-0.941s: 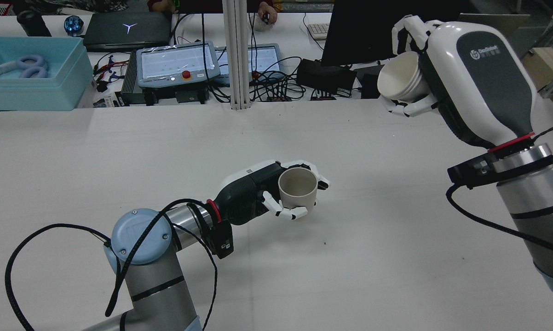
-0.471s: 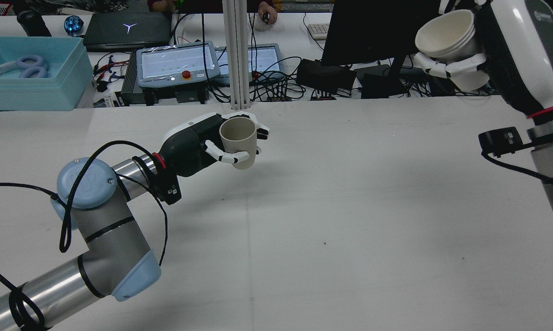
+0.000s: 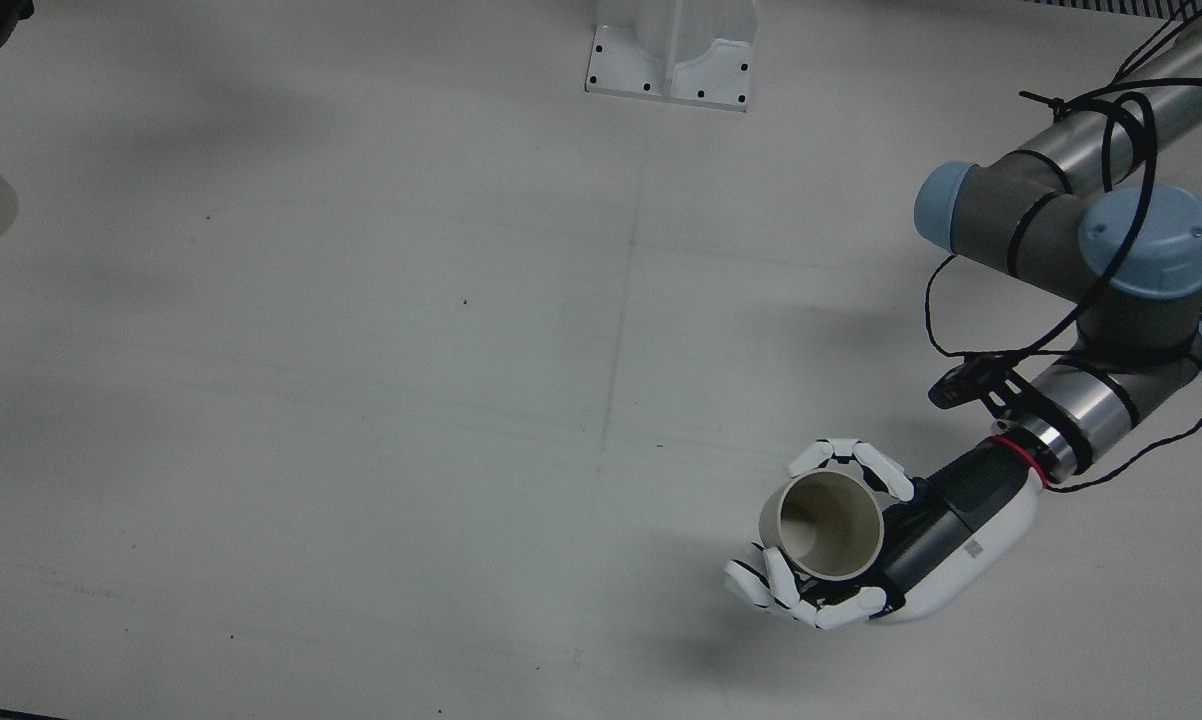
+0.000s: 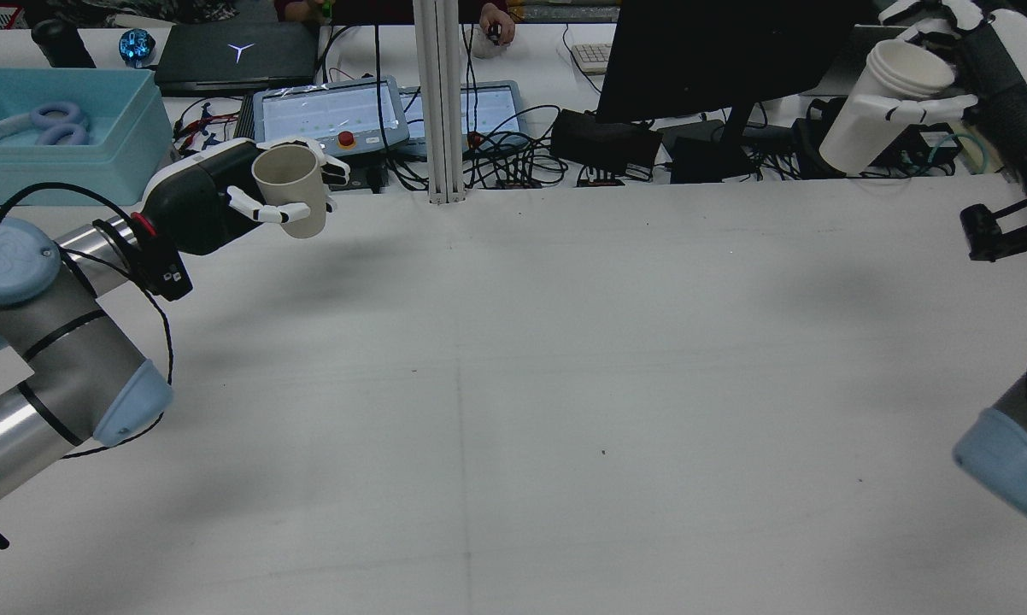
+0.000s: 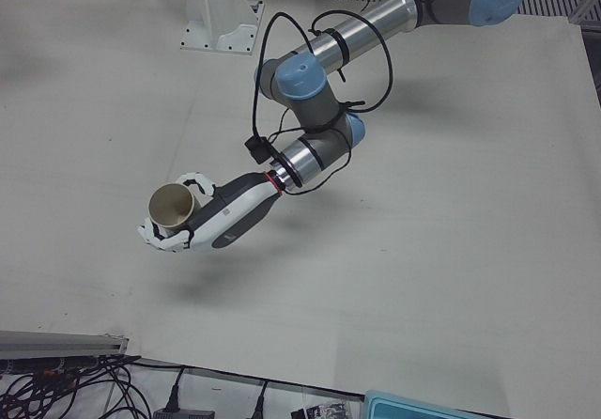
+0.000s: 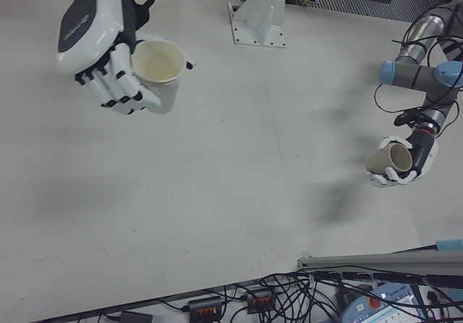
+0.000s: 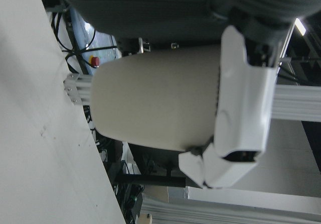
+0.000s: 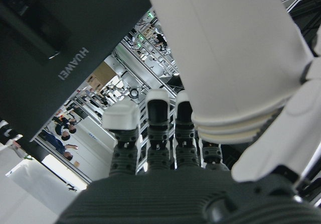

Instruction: Pour water

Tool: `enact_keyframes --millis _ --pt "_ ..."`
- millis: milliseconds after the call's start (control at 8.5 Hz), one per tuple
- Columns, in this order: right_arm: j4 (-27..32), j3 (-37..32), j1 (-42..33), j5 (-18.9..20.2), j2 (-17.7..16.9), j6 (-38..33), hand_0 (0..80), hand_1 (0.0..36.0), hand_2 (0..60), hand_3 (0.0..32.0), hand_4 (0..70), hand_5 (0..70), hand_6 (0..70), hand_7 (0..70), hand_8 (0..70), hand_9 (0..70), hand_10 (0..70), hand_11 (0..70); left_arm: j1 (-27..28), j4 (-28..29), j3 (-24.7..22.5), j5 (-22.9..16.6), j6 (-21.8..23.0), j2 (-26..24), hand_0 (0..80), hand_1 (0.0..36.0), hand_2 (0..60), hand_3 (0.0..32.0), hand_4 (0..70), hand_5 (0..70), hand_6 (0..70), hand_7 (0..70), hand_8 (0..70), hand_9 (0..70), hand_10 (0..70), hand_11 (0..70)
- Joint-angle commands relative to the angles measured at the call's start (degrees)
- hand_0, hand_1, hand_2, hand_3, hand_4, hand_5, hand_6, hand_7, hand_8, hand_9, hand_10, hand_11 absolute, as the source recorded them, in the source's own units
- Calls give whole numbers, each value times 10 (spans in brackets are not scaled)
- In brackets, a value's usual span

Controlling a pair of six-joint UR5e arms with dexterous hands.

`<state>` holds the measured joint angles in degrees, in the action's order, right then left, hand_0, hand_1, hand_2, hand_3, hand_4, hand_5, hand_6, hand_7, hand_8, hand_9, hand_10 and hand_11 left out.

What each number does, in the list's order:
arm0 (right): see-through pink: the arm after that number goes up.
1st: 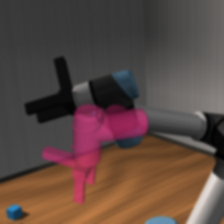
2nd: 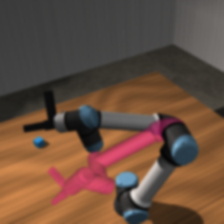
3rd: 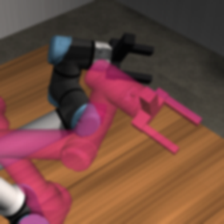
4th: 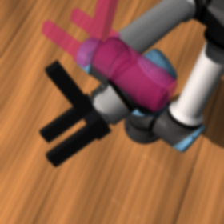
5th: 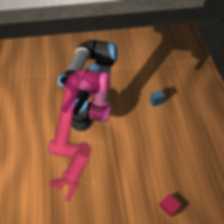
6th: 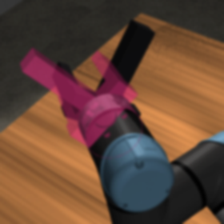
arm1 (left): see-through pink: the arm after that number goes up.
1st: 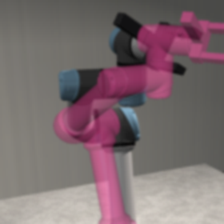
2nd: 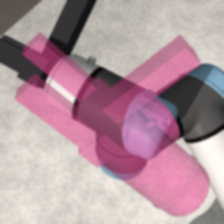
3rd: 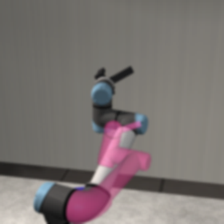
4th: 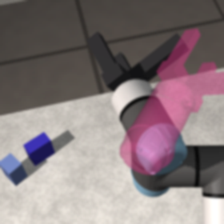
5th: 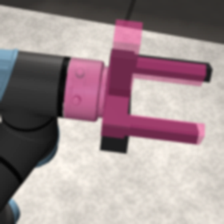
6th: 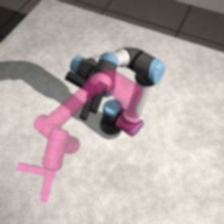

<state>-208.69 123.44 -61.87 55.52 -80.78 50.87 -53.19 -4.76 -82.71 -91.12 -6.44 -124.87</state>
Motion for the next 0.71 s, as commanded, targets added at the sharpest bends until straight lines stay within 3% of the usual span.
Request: enact_keyframes --millis 0,118,471,588 --pt "103 -117 -167 174 -75 -122 411 37 150 0 77 476 487 613 462 604 611 700 -71 92 49 -8 -1 107 688 360 600 0 248 700 326 290 241 270 238 378" --pt "140 -158 -222 221 -95 -146 408 33 148 0 83 479 490 619 465 598 598 700 -89 134 75 -8 -1 131 688 360 600 0 252 700 326 289 242 270 238 378" --pt "158 -172 -241 225 -107 -162 406 35 152 0 86 477 481 621 453 583 577 700 -126 262 145 -7 -6 237 641 360 600 0 255 700 322 289 247 279 245 386" --pt "157 -173 -240 226 -108 -156 411 39 157 0 95 485 484 627 450 580 570 700 -145 268 142 -8 -6 248 650 360 600 0 259 700 325 293 249 280 245 386"
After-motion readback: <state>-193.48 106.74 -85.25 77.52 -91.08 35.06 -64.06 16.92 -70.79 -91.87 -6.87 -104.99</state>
